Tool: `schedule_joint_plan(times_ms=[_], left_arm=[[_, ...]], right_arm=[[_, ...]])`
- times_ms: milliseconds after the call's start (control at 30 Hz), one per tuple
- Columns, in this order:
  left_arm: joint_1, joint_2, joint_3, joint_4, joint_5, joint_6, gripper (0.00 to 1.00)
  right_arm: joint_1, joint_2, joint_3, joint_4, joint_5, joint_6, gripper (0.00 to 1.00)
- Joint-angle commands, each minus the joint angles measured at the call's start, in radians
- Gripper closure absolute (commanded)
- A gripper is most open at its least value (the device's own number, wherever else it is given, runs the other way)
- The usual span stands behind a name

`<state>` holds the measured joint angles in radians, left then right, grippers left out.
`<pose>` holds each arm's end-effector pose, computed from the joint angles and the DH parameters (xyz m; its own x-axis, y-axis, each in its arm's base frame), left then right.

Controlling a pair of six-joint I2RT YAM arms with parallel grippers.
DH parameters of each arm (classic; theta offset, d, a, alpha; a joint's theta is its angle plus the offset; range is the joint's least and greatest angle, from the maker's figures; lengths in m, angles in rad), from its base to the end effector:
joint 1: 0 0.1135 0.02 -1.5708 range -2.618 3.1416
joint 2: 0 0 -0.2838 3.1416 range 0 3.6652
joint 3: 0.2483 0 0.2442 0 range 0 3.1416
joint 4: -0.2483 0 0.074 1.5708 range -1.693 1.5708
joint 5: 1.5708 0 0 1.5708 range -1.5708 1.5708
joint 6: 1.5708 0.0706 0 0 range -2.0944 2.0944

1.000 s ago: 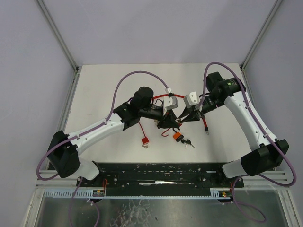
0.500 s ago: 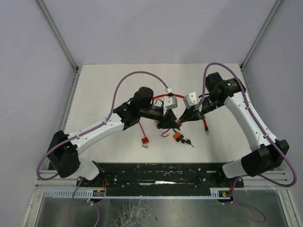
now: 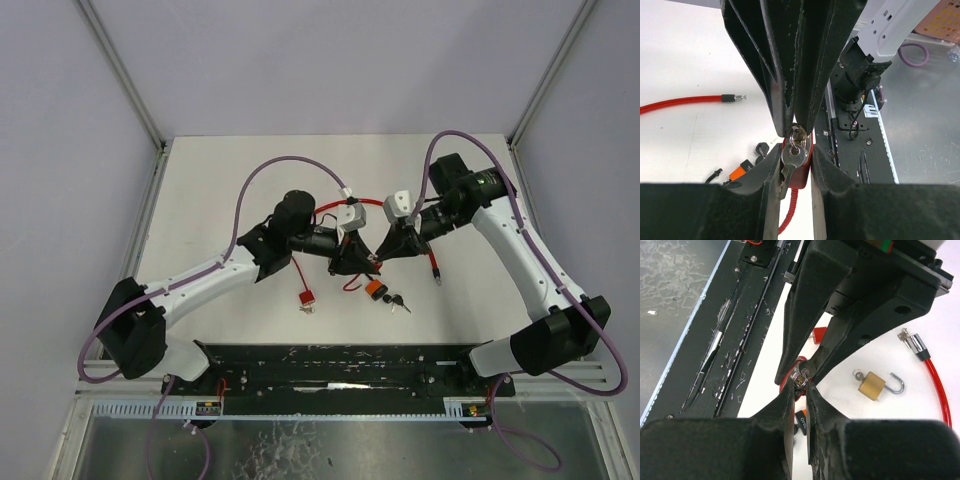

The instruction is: Lock with the key

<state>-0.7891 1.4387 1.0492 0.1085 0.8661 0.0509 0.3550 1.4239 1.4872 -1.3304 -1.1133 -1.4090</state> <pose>0.2009 -0.2788 0.3273 -0.1455 0.1933 -0.9703 0.9841 -0.0730 -0.1621 0.2052 0.1436 0.3687 0.2557 -0.3702 -0.8931 -0.9483 -0.2756 -0.1572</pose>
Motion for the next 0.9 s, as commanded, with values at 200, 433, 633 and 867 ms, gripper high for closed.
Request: schedule_joint_plan(times_ms=[200,433,633,867], left_arm=[[0.027,-0.040,-0.121,0.389,0.071,-0.239,1.00],[0.029,-0.053,-0.123,0.352,0.011,-0.224,1.00],[0.029,-0.090,-0.158,0.382,-0.050,-0.218,1.00],[0.027,-0.088,-0.142,0.363,-0.086,-0.216,1.00]], right_arm=[[0.011,-0.042,0.006,0.062,-0.104,0.136,1.00],[-0.018,-0.060,0.016,0.150,-0.077,0.358,0.56],[-0.073,-0.105,-0.066,0.202,-0.095,0.489,0.47],[-0.073,-0.137,-0.147,0.326,-0.091,0.681,0.48]])
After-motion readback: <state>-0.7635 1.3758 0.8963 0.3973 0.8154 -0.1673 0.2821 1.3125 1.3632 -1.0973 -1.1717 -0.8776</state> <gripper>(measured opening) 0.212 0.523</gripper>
